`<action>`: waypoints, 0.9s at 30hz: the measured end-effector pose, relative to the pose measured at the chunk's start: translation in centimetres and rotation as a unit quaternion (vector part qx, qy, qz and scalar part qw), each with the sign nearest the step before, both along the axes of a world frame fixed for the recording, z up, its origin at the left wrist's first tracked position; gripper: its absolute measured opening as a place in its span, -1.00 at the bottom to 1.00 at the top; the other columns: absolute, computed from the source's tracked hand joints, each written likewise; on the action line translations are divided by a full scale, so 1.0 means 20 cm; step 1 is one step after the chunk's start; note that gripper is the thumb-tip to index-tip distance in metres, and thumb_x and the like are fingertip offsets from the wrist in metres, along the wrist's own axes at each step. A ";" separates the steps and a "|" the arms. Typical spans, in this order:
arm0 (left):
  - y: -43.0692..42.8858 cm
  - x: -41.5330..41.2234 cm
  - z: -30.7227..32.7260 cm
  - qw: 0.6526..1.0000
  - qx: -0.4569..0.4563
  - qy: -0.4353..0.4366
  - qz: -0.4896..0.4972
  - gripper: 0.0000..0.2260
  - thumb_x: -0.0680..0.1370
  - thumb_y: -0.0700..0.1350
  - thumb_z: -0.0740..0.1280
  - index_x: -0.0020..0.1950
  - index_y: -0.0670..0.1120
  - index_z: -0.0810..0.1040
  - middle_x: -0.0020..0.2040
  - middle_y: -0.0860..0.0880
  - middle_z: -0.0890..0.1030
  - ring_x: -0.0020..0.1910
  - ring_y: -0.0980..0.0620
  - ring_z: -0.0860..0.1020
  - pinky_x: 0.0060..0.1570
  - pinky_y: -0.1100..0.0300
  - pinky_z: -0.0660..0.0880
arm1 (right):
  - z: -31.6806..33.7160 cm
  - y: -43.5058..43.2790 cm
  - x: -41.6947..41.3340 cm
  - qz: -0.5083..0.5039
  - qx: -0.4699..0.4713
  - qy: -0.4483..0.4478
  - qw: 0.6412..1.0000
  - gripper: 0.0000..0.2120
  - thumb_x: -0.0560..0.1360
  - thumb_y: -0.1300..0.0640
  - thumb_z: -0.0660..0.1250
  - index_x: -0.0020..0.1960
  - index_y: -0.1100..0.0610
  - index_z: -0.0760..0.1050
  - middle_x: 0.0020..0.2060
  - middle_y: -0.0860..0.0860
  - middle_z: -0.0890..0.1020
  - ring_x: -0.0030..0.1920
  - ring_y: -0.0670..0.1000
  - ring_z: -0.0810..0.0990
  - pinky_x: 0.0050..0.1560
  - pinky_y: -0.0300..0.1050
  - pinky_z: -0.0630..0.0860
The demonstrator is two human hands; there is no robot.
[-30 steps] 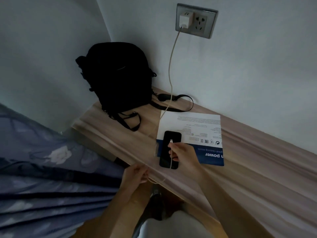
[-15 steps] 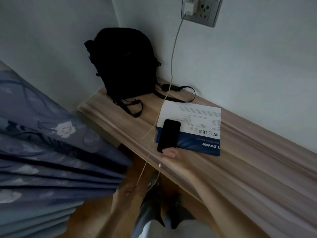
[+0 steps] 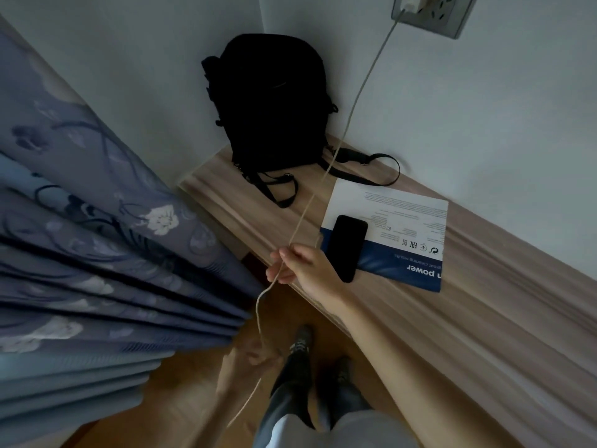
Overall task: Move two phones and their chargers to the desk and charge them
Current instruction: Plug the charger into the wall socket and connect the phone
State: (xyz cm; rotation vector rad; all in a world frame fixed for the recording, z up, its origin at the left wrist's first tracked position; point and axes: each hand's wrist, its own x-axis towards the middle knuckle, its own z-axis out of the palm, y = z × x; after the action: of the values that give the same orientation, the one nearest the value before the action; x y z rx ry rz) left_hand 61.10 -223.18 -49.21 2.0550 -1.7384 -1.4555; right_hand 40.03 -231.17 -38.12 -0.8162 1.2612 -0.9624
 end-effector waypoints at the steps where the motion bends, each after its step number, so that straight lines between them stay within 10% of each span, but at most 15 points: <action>1: -0.04 -0.03 0.04 0.998 -0.026 0.050 0.036 -0.65 0.36 0.10 0.58 0.08 0.18 0.56 0.01 0.11 0.67 0.00 0.09 0.65 0.03 0.08 0.61 | 0.00 0.01 0.00 0.007 -0.010 0.010 1.000 -0.73 0.70 0.20 0.11 0.16 0.35 0.52 -0.19 0.16 0.67 -0.16 0.03 0.67 -0.11 -0.16 0.57; 7: -0.33 -0.24 0.46 0.947 -0.184 0.263 -0.007 -0.65 0.57 0.29 0.25 0.32 0.25 0.53 0.08 0.10 0.70 -0.04 0.16 0.68 -0.21 0.36 0.57 | -0.03 0.06 -0.01 0.009 -0.031 0.065 0.997 -0.71 0.69 0.07 0.13 0.06 0.17 0.58 -0.13 0.15 0.70 -0.11 0.05 0.71 -0.05 -0.10 0.63; 15: -0.54 -0.33 0.48 0.949 -0.136 0.182 -0.220 -0.78 0.55 -0.01 0.34 0.08 -0.07 0.70 -0.12 0.07 0.73 -0.20 0.14 0.65 -0.19 0.33 0.51 | 0.01 0.02 -0.17 -0.068 -0.091 0.067 0.991 -0.77 0.66 0.09 0.20 0.07 0.07 0.63 -0.04 -0.02 0.72 0.03 -0.08 0.68 0.12 -0.13 0.60; 22: -0.66 -0.40 0.57 0.935 -0.122 0.328 -0.057 -0.86 0.58 -0.16 0.35 0.01 -0.17 0.69 -0.24 -0.04 0.72 -0.36 0.10 0.62 -0.31 0.27 0.58 | 0.00 0.09 -0.16 0.065 -0.055 -0.027 0.996 -0.57 0.66 -0.18 -0.01 0.09 -0.08 0.61 -0.02 -0.08 0.70 0.12 -0.06 0.64 0.22 -0.17 0.48; 27: -0.79 -0.42 0.62 0.921 -0.092 0.367 0.093 -0.82 0.54 -0.08 0.36 0.03 -0.15 0.67 -0.25 0.05 0.70 -0.34 0.16 0.59 -0.29 0.28 0.59 | -0.14 0.23 -0.13 0.114 -0.008 0.141 0.983 -0.68 0.60 -0.20 0.18 -0.01 -0.04 0.62 -0.21 -0.07 0.69 -0.12 -0.13 0.66 0.07 -0.12 0.54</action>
State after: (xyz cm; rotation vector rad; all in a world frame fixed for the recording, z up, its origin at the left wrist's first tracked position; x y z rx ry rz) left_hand 52.71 -239.05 -36.74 1.2755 -1.2667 -1.6250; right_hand 37.45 -226.63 -40.90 -1.1134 1.3656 -0.6893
